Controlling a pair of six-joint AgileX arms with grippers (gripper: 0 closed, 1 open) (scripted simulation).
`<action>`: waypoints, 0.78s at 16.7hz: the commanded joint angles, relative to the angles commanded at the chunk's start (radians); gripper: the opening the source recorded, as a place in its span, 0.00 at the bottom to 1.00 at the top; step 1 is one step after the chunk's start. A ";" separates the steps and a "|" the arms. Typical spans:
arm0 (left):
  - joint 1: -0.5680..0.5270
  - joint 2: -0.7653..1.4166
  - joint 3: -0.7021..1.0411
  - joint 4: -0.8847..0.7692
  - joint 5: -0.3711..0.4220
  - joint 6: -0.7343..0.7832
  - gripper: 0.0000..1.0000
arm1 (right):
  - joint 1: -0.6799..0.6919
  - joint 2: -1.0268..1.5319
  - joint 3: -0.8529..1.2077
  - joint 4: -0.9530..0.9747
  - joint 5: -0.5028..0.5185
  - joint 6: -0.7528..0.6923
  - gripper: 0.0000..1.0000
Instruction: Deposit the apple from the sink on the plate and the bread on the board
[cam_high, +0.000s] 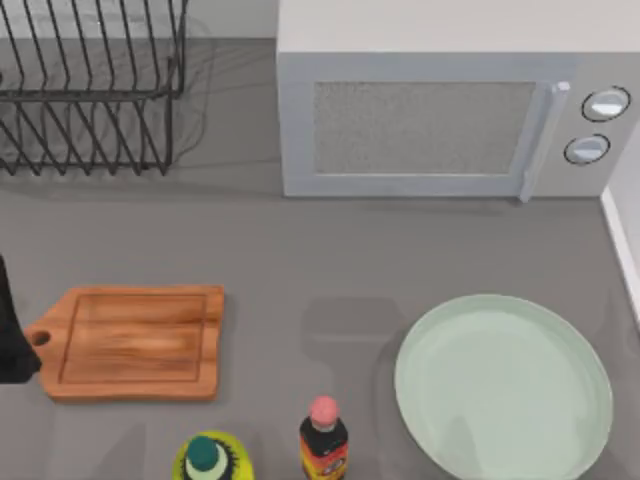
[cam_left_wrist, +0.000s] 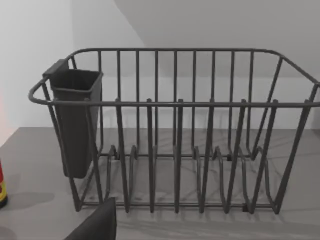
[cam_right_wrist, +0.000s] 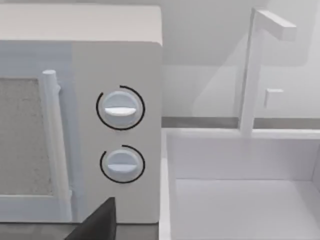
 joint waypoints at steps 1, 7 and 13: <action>0.000 0.000 0.000 0.000 0.000 0.000 1.00 | -0.010 0.042 0.037 -0.026 0.000 -0.009 1.00; 0.000 0.000 0.000 0.000 0.000 0.000 1.00 | -0.101 0.495 0.389 -0.267 0.000 -0.097 1.00; 0.000 0.000 0.000 0.000 0.000 0.000 1.00 | -0.218 1.132 0.840 -0.576 0.001 -0.208 1.00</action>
